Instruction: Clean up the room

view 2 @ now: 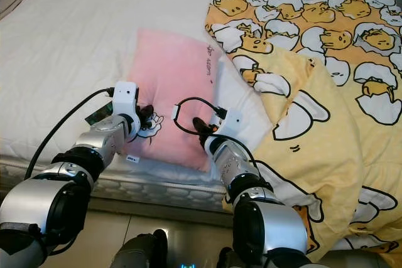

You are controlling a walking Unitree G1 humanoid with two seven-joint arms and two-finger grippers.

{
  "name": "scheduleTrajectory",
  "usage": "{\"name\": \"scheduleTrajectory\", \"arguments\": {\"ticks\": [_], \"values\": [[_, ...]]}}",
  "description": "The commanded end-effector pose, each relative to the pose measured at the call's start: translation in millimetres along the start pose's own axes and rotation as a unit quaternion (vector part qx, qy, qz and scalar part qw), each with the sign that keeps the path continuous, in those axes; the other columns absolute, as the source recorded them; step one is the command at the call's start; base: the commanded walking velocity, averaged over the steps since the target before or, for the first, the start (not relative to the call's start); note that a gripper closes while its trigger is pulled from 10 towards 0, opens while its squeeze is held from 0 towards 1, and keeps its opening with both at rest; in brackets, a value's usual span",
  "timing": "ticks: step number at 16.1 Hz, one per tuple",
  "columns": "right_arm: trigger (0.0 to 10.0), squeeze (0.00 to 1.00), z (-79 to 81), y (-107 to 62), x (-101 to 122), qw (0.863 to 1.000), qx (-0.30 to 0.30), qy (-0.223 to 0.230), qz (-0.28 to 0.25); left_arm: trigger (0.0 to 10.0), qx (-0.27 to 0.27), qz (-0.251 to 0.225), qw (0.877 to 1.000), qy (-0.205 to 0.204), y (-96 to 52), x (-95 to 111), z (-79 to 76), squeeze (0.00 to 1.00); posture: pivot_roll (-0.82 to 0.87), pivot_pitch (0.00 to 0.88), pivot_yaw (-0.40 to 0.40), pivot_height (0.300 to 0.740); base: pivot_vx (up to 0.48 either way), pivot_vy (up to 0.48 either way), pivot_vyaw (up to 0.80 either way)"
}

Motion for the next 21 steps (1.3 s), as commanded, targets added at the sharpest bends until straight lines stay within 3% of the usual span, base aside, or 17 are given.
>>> {"name": "scheduleTrajectory", "arguments": {"ticks": [1, 2, 5, 6, 9, 12, 14, 16, 17, 18, 20, 21], "values": [[0.0, 0.0, -21.9, -6.7, -16.2, 0.998, -0.053, 0.007, 0.026, 0.0, -0.005, 0.038, 0.999, -0.011, -1.0, -23.4, -7.9, 0.0, 0.12, 0.142, 0.004, 0.74, 0.0, 0.0, 0.0], [0.0, 0.0, -19.1, -5.4, -4.9, 0.998, -0.055, -0.04, 0.0, 0.0, -0.002, -0.008, 1.0, -0.014, 0.9, -4.5, -9.2, 0.0, 0.11, 0.111, 0.007, 0.74, 0.0, 0.0, 0.0], [0.0, 0.0, 1.7, 0.1, 19.5, 0.995, -0.013, -0.088, -0.038, 0.0, -0.009, -0.078, 0.996, 0.036, 0.1, 27.8, -4.9, 0.0, 0.08, 0.02, 0.014, 0.74, 0.0, 0.0, 0.0], [0.0, 0.0, 20.7, 0.1, 49.2, 0.987, 0.029, -0.127, -0.093, 0.0, -0.016, -0.153, 0.988, 0.027, -6.1, 64.4, 7.0, 0.0, 0.06, 0.0, 0.023, 0.74, 0.0, 0.0, 0.0], [0.0, 0.0, 35.0, -12.0, 90.0, 0.971, 0.072, -0.149, -0.174, 0.0, -0.033, -0.233, 0.972, 0.028, -18.6, 107.6, 16.9, 0.0, 0.04, 0.0, 0.032, 0.74, 0.0, 0.0, 0.0], [0.0, 0.0, 40.7, -34.9, 125.4, 0.948, 0.087, -0.173, -0.252, 0.0, -0.045, -0.286, 0.955, 0.065, -28.2, 137.7, 13.8, 0.0, 0.01, 0.0, 0.051, 0.74, 0.0, 0.0, 0.0], [0.0, 0.0, 38.4, -43.6, 134.3, 0.94, 0.082, -0.188, -0.271, 0.0, -0.058, -0.304, 0.947, 0.082, -32.4, 150.9, 8.5, 0.0, 0.0, 0.0, 0.062, 0.74, 0.0, 0.0, 0.0], [0.0, 0.0, 27.5, -47.3, 129.6, 0.942, 0.064, -0.191, -0.267, 0.0, -0.065, -0.31, 0.945, 0.08, -32.6, 158.0, 2.9, 0.0, -0.02, 0.0, 0.079, 0.74, 0.0, 0.0, 0.0], [0.0, 0.0, 25.7, -51.0, 131.0, 0.935, 0.04, -0.219, -0.275, 10.0, -0.041, -0.305, 0.948, 0.082, -30.0, 155.4, 2.7, 0.0, -0.04, 0.0, 0.093, 0.74, 0.0, 0.0, 0.0], [10.0, 0.0, 26.0, -54.0, 133.9, 0.928, 0.028, -0.241, -0.283, 10.0, -0.031, -0.313, 0.948, 0.046, -29.7, 153.9, 3.9, 0.0, -0.05, 0.0, 0.099, 0.74, 0.0, 0.0, 0.0], [10.0, 0.0, 23.5, -60.5, 140.0, 0.919, 0.018, -0.259, -0.296, 10.0, -0.006, -0.305, 0.952, -0.002, -25.8, 143.8, 2.9, 0.0, -0.05, 0.0, 0.094, 0.74, 0.0, 0.48, 0.0], [10.0, 0.0, 22.4, -63.6, 141.4, 0.916, 0.021, -0.268, -0.297, 10.0, 0.004, -0.301, 0.953, -0.006, -23.6, 134.1, -3.9, 0.0, -0.04, 0.0, 0.089, 0.74, 0.0, 0.48, 0.0]]}}
Point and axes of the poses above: a point about 5 cm out from each wrist's last joint towards the gripper, its own y axis pointing out of the wrist towards the gripper, its own x axis along the axis of the wrist's last joint, z = x × y, the point moved 1 cm from there along y, pointing out of the wrist towards the gripper, and after that the axes turned 12 degrees about y, right-handed, at the moved point
